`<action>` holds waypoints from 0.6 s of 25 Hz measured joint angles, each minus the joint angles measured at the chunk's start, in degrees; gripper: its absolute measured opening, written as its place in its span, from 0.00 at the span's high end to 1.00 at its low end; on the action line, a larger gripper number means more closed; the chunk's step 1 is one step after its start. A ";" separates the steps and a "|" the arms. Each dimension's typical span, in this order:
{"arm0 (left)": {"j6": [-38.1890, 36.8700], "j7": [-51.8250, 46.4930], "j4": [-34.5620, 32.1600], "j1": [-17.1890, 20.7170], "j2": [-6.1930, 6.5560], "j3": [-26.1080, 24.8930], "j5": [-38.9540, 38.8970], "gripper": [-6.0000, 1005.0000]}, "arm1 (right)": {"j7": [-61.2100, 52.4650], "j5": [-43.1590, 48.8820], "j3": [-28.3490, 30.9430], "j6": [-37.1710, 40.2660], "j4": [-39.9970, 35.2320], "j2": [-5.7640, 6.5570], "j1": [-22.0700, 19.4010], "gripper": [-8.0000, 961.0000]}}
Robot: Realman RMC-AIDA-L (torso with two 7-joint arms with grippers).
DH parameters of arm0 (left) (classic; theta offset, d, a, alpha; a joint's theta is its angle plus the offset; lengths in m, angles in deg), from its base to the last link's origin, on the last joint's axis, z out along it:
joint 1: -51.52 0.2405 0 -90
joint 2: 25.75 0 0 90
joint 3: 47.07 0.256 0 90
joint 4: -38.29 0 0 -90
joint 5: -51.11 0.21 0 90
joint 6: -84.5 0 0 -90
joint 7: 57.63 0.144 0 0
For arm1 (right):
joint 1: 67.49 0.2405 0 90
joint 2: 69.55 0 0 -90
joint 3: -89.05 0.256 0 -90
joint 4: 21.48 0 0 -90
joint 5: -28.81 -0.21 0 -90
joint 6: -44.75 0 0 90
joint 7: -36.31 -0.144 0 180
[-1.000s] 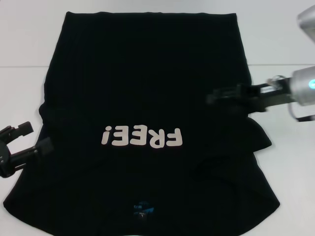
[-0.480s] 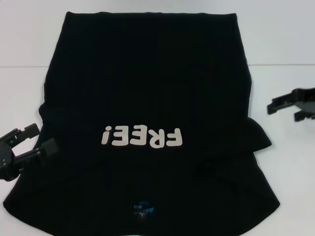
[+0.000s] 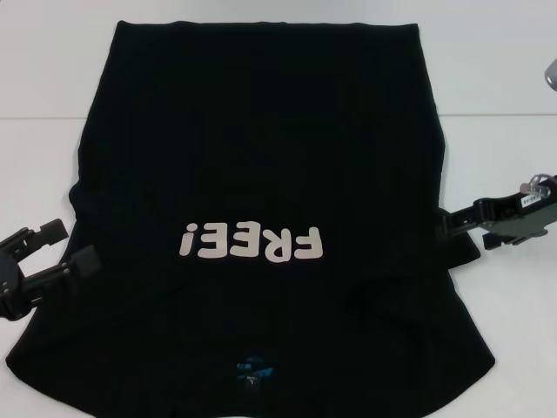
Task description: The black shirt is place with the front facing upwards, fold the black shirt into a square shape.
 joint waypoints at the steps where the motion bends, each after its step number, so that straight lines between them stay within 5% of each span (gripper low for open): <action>1: -0.01 0.00 -0.03 -0.01 0.00 0.00 0.00 0.13 | 0.01 0.00 -0.01 -0.10 0.10 -0.07 -0.07 0.02; 15: 0.06 0.12 -0.13 -0.24 0.00 0.00 -0.10 0.13 | 0.73 0.02 -0.01 -2.21 1.31 -1.14 0.12 0.02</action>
